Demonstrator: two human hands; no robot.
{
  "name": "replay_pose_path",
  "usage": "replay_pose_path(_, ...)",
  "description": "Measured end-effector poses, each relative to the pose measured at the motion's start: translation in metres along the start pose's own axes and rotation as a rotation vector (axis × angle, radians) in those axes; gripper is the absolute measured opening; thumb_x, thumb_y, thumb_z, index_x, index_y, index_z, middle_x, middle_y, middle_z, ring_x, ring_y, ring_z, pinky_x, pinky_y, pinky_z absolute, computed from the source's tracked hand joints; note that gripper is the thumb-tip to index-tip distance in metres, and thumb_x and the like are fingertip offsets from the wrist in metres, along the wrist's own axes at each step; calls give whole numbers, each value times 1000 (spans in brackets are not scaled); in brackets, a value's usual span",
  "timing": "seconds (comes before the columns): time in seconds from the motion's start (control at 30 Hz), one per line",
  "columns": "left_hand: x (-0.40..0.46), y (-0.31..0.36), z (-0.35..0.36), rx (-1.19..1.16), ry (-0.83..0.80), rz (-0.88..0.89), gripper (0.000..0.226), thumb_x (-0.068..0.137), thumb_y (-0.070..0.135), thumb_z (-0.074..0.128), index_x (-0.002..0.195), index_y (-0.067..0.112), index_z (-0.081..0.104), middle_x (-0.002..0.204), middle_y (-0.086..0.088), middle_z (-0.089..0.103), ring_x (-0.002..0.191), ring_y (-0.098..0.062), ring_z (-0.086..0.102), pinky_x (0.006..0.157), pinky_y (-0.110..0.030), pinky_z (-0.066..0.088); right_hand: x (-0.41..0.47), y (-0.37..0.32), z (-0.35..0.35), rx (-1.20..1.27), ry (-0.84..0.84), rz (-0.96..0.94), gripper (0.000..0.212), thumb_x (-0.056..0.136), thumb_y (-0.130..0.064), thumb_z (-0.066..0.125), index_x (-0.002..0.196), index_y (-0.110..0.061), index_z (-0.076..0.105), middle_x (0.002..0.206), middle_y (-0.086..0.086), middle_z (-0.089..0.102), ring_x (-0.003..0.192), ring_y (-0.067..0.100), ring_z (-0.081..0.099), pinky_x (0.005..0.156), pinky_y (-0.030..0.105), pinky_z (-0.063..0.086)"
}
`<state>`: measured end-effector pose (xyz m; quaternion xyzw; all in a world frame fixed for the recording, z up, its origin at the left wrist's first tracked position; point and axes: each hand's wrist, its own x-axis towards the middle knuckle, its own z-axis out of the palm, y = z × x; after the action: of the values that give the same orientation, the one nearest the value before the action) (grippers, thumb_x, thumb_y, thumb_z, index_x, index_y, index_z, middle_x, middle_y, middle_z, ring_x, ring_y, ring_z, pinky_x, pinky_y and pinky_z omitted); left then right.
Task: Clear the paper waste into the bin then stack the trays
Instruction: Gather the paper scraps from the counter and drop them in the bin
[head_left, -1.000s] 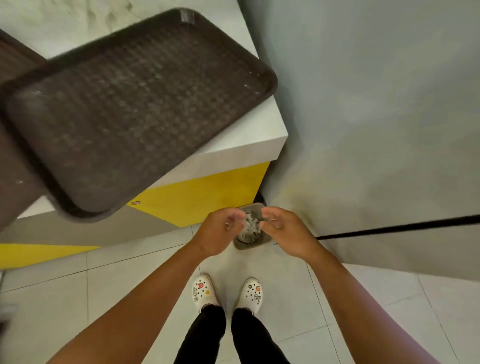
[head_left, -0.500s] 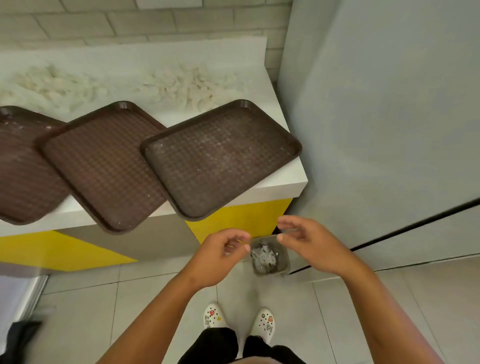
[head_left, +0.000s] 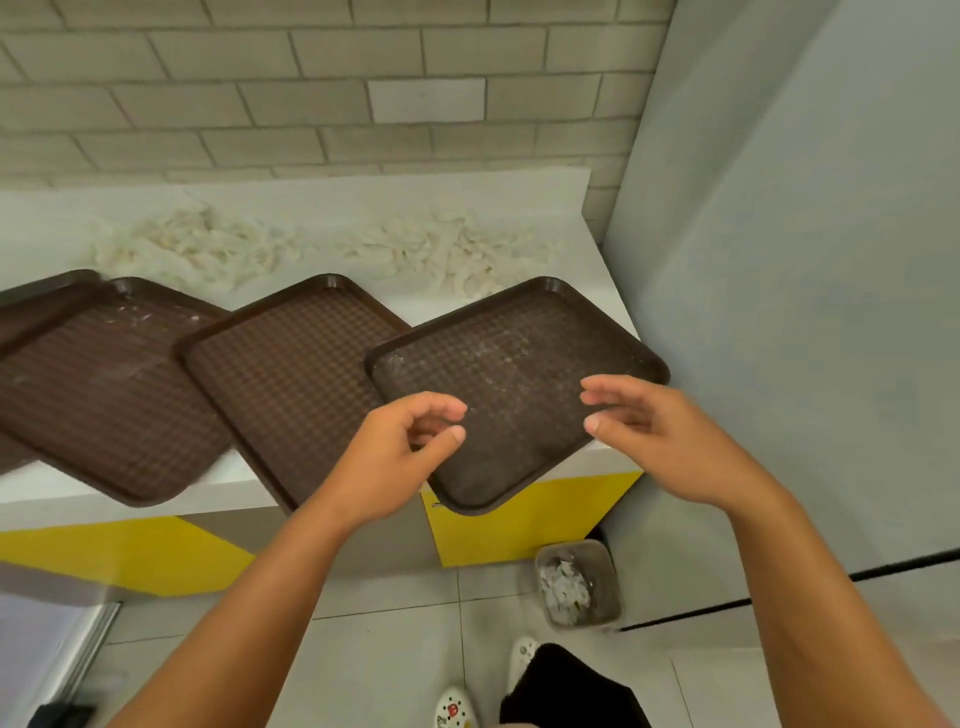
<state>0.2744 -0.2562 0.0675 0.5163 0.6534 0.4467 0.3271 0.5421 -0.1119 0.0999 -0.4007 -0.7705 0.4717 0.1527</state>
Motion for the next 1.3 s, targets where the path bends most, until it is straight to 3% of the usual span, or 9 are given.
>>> replay_pose_path(0.5, 156, -25, -22, 4, 30, -109, 22, 92, 19, 70, 112, 26, 69, 105, 1, 72, 95, -15, 69, 88, -24, 54, 174, 27, -60, -209, -90, 42, 50, 93, -41, 68, 141, -35, 54, 129, -15, 62, 106, 1, 64, 99, 32, 52)
replay_pose_path(0.63, 205, -38, -18, -12, 67, -185, 23, 88, 24, 74, 110, 26, 69, 100, 2, 74, 86, -28, 71, 89, -38, 56, 226, 29, -68, -256, -211, 42, 53, 94, -44, 66, 144, -34, 51, 132, -12, 60, 104, 2, 65, 97, 29, 52)
replay_pose_path(0.7, 230, -43, -16, -14, 88, -233, 26, 87, 26, 75, 112, 24, 68, 96, 4, 75, 84, -24, 72, 85, -41, 58, 250, 26, -71, -287, -272, 36, 54, 94, -45, 65, 144, -33, 50, 133, -10, 60, 106, 4, 65, 98, 30, 52)
replay_pose_path(0.77, 254, -48, -14, 13, 94, -267, 34, 84, 32, 77, 116, 24, 66, 93, 8, 75, 78, -10, 70, 78, -35, 55, 274, 25, -73, -333, -297, 27, 53, 94, -46, 65, 143, -31, 51, 132, -8, 60, 106, 6, 65, 97, 28, 50)
replay_pose_path(0.87, 289, -57, -9, 169, 61, -307, 56, 79, 52, 77, 126, 26, 60, 109, 8, 69, 93, -7, 65, 87, -29, 51, 308, 22, -67, -404, -313, -5, 52, 94, -46, 65, 142, -30, 52, 132, -6, 61, 112, 11, 62, 101, 29, 46)
replay_pose_path(1.0, 331, -77, 5, 348, 34, -448, 92, 75, 62, 76, 146, 15, 41, 141, -9, 55, 126, -25, 56, 102, -33, 46, 346, 25, -58, -495, -370, -1, 54, 95, -45, 64, 144, -26, 51, 135, -1, 61, 120, 15, 58, 101, 27, 41)
replay_pose_path(1.07, 347, -87, 13, 409, 32, -465, 98, 74, 63, 76, 149, 12, 37, 147, -11, 50, 133, -28, 51, 108, -36, 43, 359, 28, -56, -554, -372, 8, 54, 96, -46, 63, 143, -24, 51, 135, 1, 61, 122, 18, 57, 100, 26, 41)
replay_pose_path(1.3, 375, -108, 27, 619, -23, -349, 64, 83, 50, 74, 135, 17, 57, 139, -7, 56, 125, -26, 55, 105, -33, 45, 375, 48, -57, -585, -339, 14, 54, 97, -51, 57, 141, -20, 55, 135, 3, 62, 120, 21, 58, 99, 27, 42)
